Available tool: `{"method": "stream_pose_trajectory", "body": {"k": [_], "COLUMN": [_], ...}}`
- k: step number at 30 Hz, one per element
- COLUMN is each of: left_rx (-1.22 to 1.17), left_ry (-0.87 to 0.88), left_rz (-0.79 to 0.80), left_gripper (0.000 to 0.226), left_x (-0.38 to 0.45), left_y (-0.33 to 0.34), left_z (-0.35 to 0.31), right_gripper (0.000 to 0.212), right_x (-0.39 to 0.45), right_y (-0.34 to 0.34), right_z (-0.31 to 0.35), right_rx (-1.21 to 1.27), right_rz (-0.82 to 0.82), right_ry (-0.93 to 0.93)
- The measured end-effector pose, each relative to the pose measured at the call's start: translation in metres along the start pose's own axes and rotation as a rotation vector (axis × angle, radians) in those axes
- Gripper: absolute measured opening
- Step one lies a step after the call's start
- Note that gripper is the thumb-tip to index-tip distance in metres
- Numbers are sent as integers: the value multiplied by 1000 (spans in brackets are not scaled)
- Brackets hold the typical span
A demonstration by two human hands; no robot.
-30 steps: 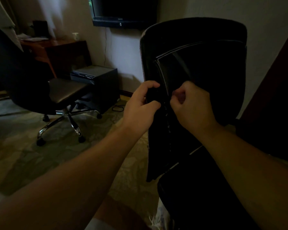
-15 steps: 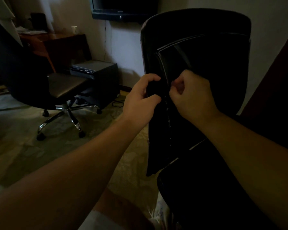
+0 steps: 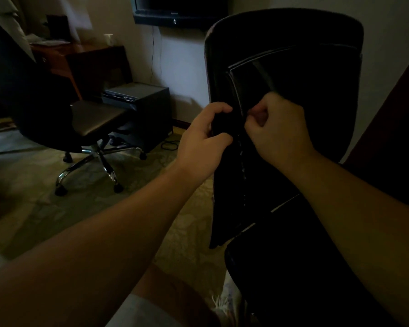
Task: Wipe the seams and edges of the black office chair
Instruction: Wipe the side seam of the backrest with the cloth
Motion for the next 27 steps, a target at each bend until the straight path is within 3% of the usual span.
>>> {"method": "stream_pose_trajectory", "body": {"k": [2, 6, 11, 24, 27], "left_rx": [12, 57, 83, 51, 37], "left_ry": [9, 23, 133, 125, 107], "left_rz": [20, 115, 111, 55, 61], "left_gripper": [49, 46, 42, 35, 37], "left_x": [0, 6, 22, 32, 33], "left_y": [-2, -5, -11, -10, -9], "left_z": [-1, -7, -27, -29, -27], "right_gripper": [7, 8, 10, 9, 8], "right_x": [-4, 0, 2, 9, 15], "right_y": [4, -2, 1, 2, -4], "right_z": [8, 1, 4, 11, 5], "right_rx": [-10, 0, 5, -43, -36], "right_rz": [52, 20, 37, 94, 26], "right_ry": [-61, 5, -12, -5, 46]}}
Point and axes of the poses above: each hand's wrist, its own x-axis towards the middle knuckle, its own y-axis out of the palm, z = x × y, the point moved 6 cm from there along x, towards the middle knuckle, and after that the axes turned 12 degrees about -x, right-handed, at the moved point
